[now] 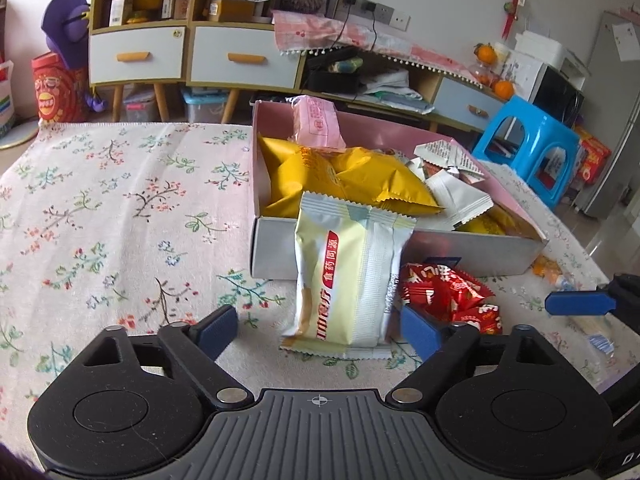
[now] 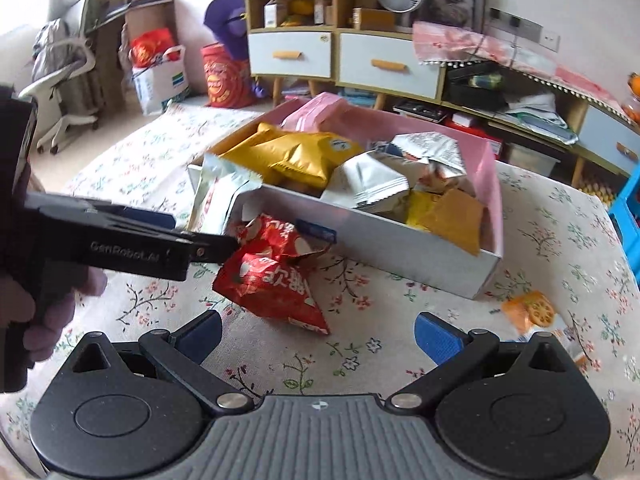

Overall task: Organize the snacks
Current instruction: 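Grasp the white-and-yellow pastry packet with the left tool while the right tool grasps a red candy pack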

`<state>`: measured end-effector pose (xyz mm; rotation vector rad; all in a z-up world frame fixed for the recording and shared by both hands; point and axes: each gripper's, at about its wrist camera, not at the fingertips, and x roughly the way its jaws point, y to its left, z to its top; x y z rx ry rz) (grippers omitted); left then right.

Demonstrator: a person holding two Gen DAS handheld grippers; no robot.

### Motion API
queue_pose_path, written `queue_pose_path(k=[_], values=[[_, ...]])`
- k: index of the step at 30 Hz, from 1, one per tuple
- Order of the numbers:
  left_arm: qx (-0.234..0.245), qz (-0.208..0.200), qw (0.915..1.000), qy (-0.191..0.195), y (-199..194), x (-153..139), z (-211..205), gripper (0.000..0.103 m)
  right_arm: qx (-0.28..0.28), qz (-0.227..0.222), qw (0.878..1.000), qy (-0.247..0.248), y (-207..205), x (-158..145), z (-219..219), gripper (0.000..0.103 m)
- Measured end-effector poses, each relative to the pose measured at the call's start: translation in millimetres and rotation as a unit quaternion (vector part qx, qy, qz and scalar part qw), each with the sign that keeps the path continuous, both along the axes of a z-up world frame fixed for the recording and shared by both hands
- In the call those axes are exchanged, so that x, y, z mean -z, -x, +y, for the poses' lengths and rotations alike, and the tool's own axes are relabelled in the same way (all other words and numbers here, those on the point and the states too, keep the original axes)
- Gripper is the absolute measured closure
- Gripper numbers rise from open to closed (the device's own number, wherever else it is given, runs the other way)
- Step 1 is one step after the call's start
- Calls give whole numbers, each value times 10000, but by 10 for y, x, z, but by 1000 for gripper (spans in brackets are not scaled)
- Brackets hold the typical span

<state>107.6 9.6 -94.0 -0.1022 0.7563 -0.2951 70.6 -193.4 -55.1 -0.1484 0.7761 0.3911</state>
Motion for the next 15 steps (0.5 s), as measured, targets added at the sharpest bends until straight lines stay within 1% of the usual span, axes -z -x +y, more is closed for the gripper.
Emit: queue_pose_path(k=[2,3,4,6,8,11,13,15], values=[[-10,42,10000,-9,-28,-14,10,25,-30,-61,9999,107,-16,-2,55,10],[-23,78,10000,18,-49,-26,16,31,-44,-85,9999,132,-29,-1,80,10],[-31,114,9999,47,-62,-33,25,34,-73,-104,9998,152,-41,-3,109,10],[-21,183,9998,71,-95,-50,22,49,-129,-119,9997,183,-79,5,156,10],[-30,253,9997,46,-113,-56,25,57,-212,-116,9995,213,-99,25,217,10],[-59,336,9994,35,-125,-73,25,58,-296,-97,9992,245,-117,71,289,12],[-74,380,9992,-8,-118,-83,20,59,-337,-94,9991,241,-116,86,307,16],[-92,430,9990,-12,-117,-93,31,59,-343,-117,9990,252,-102,84,311,18]])
